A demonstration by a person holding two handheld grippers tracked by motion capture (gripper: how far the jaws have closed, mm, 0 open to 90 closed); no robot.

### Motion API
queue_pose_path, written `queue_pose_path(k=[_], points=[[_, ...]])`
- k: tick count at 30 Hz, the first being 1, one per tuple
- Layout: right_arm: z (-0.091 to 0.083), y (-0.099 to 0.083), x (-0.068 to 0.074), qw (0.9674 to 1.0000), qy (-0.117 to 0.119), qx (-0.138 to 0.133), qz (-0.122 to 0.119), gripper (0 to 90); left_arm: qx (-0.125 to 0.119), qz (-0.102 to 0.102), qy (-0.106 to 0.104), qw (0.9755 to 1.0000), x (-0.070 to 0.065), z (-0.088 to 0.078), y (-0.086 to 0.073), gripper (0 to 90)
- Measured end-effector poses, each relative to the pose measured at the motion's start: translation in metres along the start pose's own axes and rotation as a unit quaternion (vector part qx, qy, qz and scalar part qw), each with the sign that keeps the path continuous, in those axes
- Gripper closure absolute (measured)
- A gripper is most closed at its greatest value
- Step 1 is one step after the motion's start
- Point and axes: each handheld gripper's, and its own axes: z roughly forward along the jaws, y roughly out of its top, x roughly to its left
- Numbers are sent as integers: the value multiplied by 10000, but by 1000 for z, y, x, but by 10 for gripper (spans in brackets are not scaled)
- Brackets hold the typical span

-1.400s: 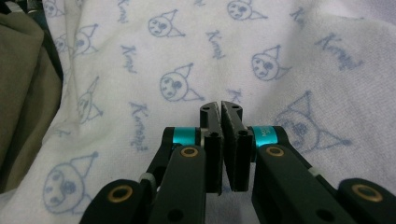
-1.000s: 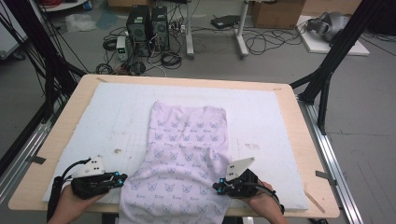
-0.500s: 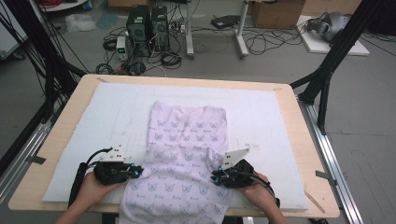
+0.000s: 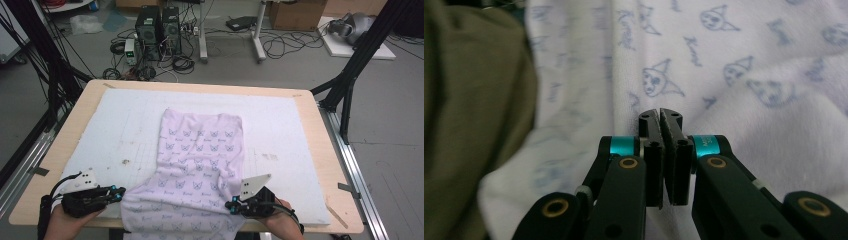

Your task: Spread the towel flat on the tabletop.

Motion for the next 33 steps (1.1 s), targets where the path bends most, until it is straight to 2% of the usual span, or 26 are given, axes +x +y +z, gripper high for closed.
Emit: queue_pose_path(k=[1, 3, 5, 7, 10, 13, 14, 15, 16, 17, 19, 21, 23, 30, 33], points=[[-1, 1, 3, 10000, 13, 2, -76, 882, -23, -28, -23, 10000, 1, 2, 1, 870], [-8, 4, 5, 9999, -80, -87, -122, 861, -34, -44, -11, 10000, 4, 7, 5, 804], [-16, 7, -1, 9992, -204, -338, -31, 799, -73, -75, 8, 9999, 8, 15, 11, 739], [-22, 11, -12, 9976, -451, -516, 90, 746, -98, -97, 39, 9999, 13, 26, 19, 703], [-18, 14, -33, 9959, -800, -374, 191, 672, 87, -148, -77, 9998, 19, 50, 28, 670], [-3, 12, -53, 9953, -883, -128, 377, 634, 404, -142, -222, 9988, 20, 73, 30, 669], [2, 10, -57, 9953, -870, -27, 415, 635, 516, -47, -204, 9984, 19, 78, 30, 692], [6, 9, -59, 9955, -839, 69, 436, 641, 461, 47, -103, 9989, 17, 78, 30, 728], [10, 9, -61, 9956, -809, 210, 426, 664, 508, 27, -220, 9985, 19, 78, 31, 797], [13, 8, -61, 9955, -803, 310, 408, 682, 519, 25, -240, 9984, 19, 77, 31, 842], [15, 7, -62, 9962, -713, 257, 432, 738, 505, 67, -201, 9985, 18, 76, 31, 865], [14, 6, -63, 9964, -679, 244, 438, 804, 429, 38, -84, 9990, 18, 71, 30, 875], [13, 6, -61, 9963, -695, 266, 419, 825, 305, -22, 21, 9995, 19, 64, 28, 878], [9, 2, -53, 9962, -725, 266, 397, 832, 14, -141, 408, 9991, 22, 19, 15, 879], [6, 1, -51, 9965, -755, 215, 297, 821, 27, -150, 421, 9990, 21, 14, 11, 873]])
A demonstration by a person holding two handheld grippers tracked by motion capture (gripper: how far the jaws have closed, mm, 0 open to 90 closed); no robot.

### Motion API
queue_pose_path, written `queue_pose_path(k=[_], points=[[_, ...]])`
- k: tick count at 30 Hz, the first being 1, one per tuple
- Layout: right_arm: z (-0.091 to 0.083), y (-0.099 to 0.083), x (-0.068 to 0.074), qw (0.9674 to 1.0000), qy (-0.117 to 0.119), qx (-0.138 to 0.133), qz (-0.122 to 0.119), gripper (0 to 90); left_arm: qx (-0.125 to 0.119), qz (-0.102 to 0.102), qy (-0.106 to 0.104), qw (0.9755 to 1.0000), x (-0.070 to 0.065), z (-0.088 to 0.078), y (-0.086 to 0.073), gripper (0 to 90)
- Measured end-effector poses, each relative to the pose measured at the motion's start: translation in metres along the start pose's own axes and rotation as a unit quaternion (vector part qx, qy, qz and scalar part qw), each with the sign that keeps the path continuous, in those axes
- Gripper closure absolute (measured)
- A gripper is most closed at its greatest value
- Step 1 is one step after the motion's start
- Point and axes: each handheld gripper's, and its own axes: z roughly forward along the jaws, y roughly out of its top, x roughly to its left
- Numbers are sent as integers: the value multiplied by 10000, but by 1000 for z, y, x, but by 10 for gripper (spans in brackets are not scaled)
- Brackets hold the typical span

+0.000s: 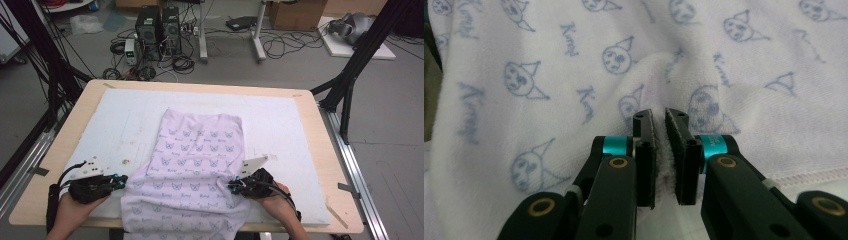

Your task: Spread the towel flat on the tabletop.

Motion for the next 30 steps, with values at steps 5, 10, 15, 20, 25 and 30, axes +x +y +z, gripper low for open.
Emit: queue_pose_path(k=[5, 10, 15, 20, 25, 30], points=[[-5, 7, -9, 9995, -145, -262, 105, 749, -40, -128, -84, 9999, 4, 23, 15, 659], [-1, 17, -22, 9987, -288, -395, 115, 712, 155, -198, -90, 9996, 13, 58, 36, 655], [-1, 20, -33, 9976, -337, -533, 269, 705, 518, -287, -6, 9982, 22, 84, 44, 712], [-8, 19, -36, 9962, -364, -707, 350, 679, 510, -219, 54, 9984, 25, 81, 42, 871], [10, 19, -34, 9994, -223, -115, 242, 731, 477, -146, 179, 9986, 26, 76, 39, 896], [9, 18, -29, 9997, -101, 170, 165, 894, 356, -238, 373, 9984, 32, 62, 32, 897]])
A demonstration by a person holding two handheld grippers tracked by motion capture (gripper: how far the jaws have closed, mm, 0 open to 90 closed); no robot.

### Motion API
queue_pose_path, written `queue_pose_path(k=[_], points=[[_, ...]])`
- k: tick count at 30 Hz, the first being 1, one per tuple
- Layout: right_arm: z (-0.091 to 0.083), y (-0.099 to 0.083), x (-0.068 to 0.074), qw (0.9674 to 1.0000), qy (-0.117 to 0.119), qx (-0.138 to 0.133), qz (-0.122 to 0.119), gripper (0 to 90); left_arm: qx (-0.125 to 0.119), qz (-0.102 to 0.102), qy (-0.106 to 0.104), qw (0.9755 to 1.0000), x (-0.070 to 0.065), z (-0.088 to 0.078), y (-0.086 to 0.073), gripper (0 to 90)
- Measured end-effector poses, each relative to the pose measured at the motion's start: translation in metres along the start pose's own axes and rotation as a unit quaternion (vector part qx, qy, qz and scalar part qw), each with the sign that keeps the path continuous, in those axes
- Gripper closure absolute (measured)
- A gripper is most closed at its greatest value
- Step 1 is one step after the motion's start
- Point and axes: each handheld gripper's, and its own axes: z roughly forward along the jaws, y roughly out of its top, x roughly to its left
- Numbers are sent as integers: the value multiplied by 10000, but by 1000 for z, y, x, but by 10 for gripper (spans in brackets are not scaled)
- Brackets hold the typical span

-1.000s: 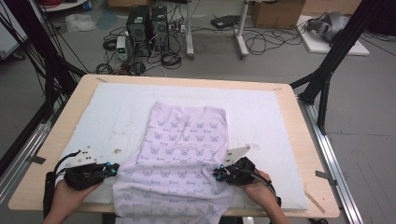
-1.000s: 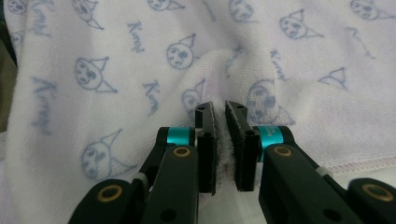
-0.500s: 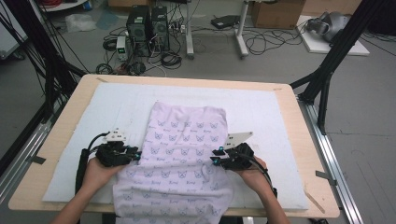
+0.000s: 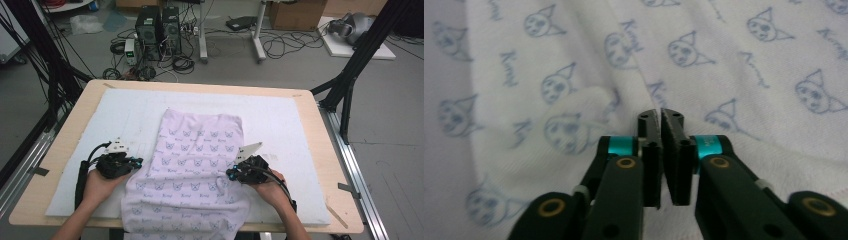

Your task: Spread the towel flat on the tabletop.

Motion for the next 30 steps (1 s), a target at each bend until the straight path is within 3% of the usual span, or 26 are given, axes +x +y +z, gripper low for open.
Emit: queue_pose_path(k=[4, 8, 12, 15, 18, 21, 23, 26, 30], points=[[-11, -12, 9, 10000, 13, 46, -11, 894, -117, -45, -147, 9998, 3, -8, -2, 896], [-22, -17, 10, 9997, -139, -211, 20, 825, -128, -31, -295, 9995, 2, 0, 6, 822], [-22, -4, 2, 9980, -306, -557, -37, 790, -18, 257, -236, 9994, -4, 16, 15, 765], [-18, 10, -9, 9969, -243, -750, -40, 788, 30, 311, -235, 9992, -5, 24, 16, 739], [-9, 16, -18, 9969, -262, -744, -36, 762, -2, 393, -269, 9989, -7, 29, 17, 696], [1, 14, -27, 9974, -233, -666, 156, 743, -4, 418, -301, 9987, -7, 31, 18, 677], [5, 12, -31, 9975, -239, -618, 230, 731, -15, 376, -288, 9989, -8, 32, 18, 690], [13, 10, -35, 9982, -252, -471, 286, 716, -1, 398, -207, 9990, -11, 34, 20, 843], [21, 7, -39, 9984, -225, -328, 393, 706, 62, 386, -102, 9992, -11, 32, 21, 875]])
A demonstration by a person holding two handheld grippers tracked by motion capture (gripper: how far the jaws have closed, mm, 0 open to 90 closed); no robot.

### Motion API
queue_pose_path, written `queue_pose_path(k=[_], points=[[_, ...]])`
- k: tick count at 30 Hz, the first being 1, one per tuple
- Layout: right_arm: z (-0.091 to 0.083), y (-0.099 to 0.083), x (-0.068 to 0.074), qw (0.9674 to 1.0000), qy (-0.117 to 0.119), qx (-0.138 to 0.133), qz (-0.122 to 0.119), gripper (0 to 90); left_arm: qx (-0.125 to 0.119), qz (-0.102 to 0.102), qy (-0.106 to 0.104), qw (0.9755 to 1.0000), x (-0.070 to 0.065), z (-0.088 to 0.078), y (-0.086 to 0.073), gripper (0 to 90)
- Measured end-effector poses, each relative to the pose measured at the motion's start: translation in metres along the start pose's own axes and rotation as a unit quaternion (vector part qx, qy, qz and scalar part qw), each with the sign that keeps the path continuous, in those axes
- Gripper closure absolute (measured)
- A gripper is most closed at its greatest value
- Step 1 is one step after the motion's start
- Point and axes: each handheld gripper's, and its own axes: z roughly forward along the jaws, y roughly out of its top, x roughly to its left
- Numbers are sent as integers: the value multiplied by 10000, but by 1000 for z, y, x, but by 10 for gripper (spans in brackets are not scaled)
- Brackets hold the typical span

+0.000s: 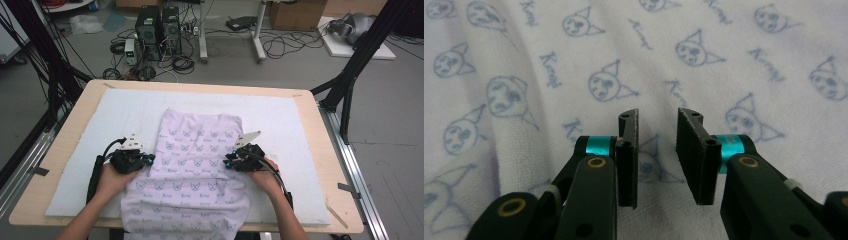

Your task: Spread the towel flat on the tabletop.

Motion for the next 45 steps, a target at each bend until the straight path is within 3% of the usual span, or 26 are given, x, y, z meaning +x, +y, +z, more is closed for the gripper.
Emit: queue_pose_path(k=[4, 6, 9, 10, 12, 13, 17, 19, 21, 22, 24, 25, 26, 28, 30, 31, 34, 37, 39, 41, 43, 44, 45], points=[[0, -1, 0, 10000, -14, 9, 34, 707, -193, -150, 309, 9992, 8, -16, -4, 877], [0, -1, 0, 10000, 7, 4, 64, 708, -376, -287, 530, 9975, 15, -32, -10, 877], [-1, -1, 1, 10000, -9, 26, 81, 708, -569, -447, 556, 9958, 20, -49, -19, 876], [-1, -1, 1, 10000, 3, 29, 70, 708, -557, -404, 535, 9962, 19, -52, -21, 875], [-2, 1, 3, 10000, -52, 40, -73, 708, -559, -388, 511, 9964, 17, -52, -21, 835], [-2, 2, 4, 9999, -99, 16, -133, 709, -521, -422, 476, 9966, 17, -49, -19, 758], [-5, 3, 1, 9999, -139, -36, -69, 708, -430, -644, 348, 9964, 24, -29, -6, 637], [-6, 3, -1, 9999, -115, -34, 24, 698, -246, -722, 287, 9967, 27, -18, -3, 606], [-6, 1, -3, 10000, -85, -15, 44, 690, -28, -668, 298, 9973, 27, -9, -3, 623], [-5, -1, -4, 10000, -23, 28, 68, 687, 55, -556, 283, 9980, 26, -6, -3, 733], [-4, -3, -3, 9999, 3, 81, 70, 702, 30, -501, 348, 9981, 24, -6, -3, 841], [-4, -3, -3, 9999, 60, 64, 55, 739, 51, -448, 505, 9977, 24, -7, -3, 847], [-5, -3, -2, 9999, 76, 73, 21, 750, -16, -511, 526, 9973, 25, -9, -3, 847], [-6, -2, -1, 9999, 89, 78, -16, 741, -142, -536, 499, 9972, 26, -15, -3, 818], [-12, -2, 3, 9999, 152, -34, 31, 717, -357, -511, 368, 9974, 24, -24, -3, 691], [-16, -2, 6, 9998, 160, -124, -33, 709, -432, -451, 373, 9974, 22, -29, -3, 646], [-30, -3, 18, 9993, 203, -226, -219, 676, -644, -258, 102, 9975, 14, -42, -7, 612], [-41, -10, 30, 9981, 370, -344, -348, 634, -522, -12, -226, 9984, 4, -42, -17, 567], [-41, -13, 34, 9980, 481, -201, -356, 616, -258, 70, -231, 9994, 1, -34, -24, 535], [-35, -15, 34, 9983, 407, -12, -418, 632, -163, 146, -178, 9996, 1, -28, -28, 612], [-27, -16, 31, 9982, 450, 159, -352, 743, -184, 188, 8, 9997, 0, -27, -27, 785], [-23, -16, 29, 9973, 596, 277, -321, 819, -155, 170, -1, 9997, 3, -27, -26, 854], [-20, -17, 27, 9967, 690, 297, -297, 863, -118, 115, -35, 9999, 5, -26, -24, 869]])
